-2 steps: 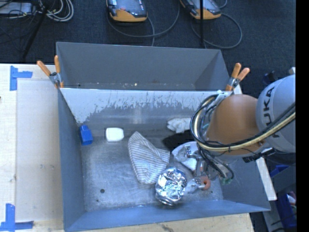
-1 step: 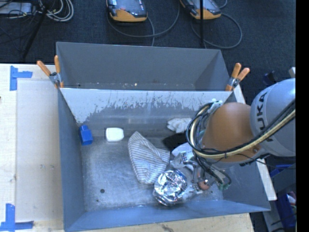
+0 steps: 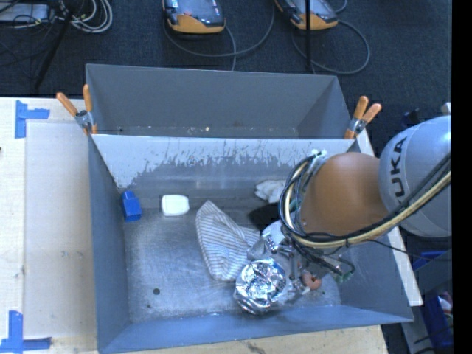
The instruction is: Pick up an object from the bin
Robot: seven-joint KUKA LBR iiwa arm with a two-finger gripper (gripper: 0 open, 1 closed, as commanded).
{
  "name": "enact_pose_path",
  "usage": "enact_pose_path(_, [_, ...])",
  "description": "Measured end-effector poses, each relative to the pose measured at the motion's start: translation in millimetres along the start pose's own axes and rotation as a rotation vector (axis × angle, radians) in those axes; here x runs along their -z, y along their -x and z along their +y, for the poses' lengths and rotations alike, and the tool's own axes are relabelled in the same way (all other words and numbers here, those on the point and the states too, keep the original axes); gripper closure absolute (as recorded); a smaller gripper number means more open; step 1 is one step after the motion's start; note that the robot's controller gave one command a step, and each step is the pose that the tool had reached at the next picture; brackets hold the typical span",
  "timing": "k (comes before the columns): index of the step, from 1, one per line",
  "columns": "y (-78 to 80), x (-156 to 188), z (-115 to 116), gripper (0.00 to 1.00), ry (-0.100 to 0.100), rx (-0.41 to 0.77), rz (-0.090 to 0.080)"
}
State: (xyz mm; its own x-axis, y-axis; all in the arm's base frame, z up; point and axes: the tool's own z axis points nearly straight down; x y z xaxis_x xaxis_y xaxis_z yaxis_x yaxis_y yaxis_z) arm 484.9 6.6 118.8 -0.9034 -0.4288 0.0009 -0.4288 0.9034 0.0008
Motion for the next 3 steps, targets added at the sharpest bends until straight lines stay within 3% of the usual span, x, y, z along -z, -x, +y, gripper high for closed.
enact_pose_path(1, [8.2,-44.1,12.3,0.0,-0.01,0.002,-0.023])
enact_pose_path(2, [3.7,-37.9,12.3,1.0,-0.003,0.003,-0.008])
enact_pose_path(3, [3.7,-37.9,12.4,1.0,-0.003,0.003,-0.008])
